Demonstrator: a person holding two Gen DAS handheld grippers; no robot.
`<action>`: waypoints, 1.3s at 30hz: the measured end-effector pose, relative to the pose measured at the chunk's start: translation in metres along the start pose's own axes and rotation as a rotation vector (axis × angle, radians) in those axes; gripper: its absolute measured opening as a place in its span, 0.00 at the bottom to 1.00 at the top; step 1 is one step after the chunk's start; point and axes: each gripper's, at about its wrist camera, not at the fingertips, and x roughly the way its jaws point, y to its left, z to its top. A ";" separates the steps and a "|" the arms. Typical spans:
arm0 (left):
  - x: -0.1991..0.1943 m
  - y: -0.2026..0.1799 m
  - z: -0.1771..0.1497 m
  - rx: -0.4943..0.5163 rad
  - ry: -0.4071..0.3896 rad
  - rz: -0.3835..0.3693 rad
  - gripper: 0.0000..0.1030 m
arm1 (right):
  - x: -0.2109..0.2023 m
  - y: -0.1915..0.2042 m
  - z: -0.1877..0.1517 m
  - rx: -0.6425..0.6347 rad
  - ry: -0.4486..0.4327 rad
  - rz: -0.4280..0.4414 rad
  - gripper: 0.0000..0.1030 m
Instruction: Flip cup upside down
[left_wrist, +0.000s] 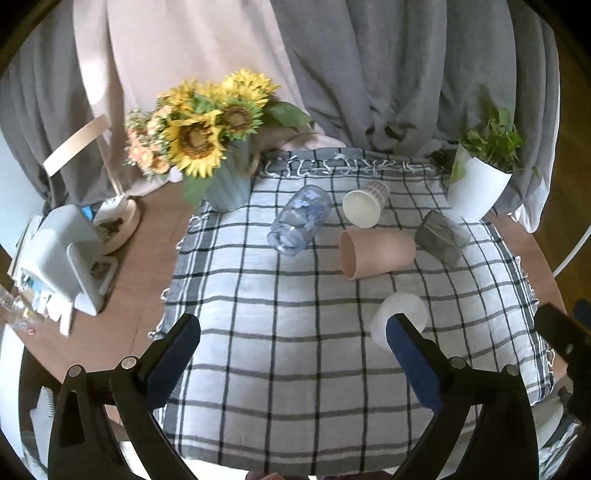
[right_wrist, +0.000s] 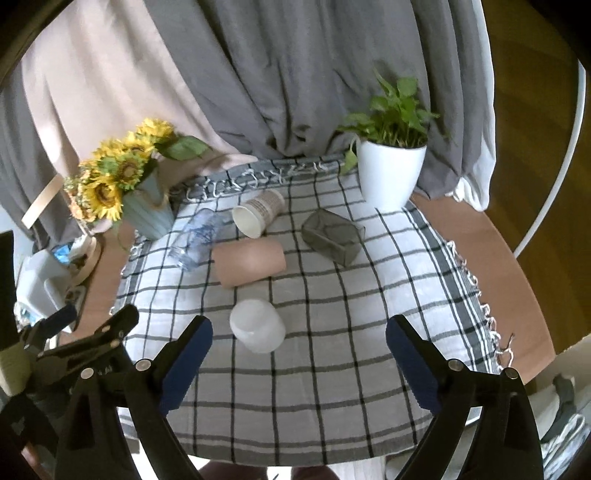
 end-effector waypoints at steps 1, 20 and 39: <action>-0.004 0.002 -0.003 -0.001 -0.001 0.005 1.00 | -0.003 0.002 0.000 -0.003 -0.006 0.002 0.93; -0.033 0.009 -0.017 -0.024 -0.025 0.052 1.00 | -0.021 0.013 -0.016 -0.047 -0.027 0.003 0.93; -0.037 0.007 -0.017 -0.027 -0.041 0.067 1.00 | -0.023 0.012 -0.016 -0.051 -0.032 0.014 0.93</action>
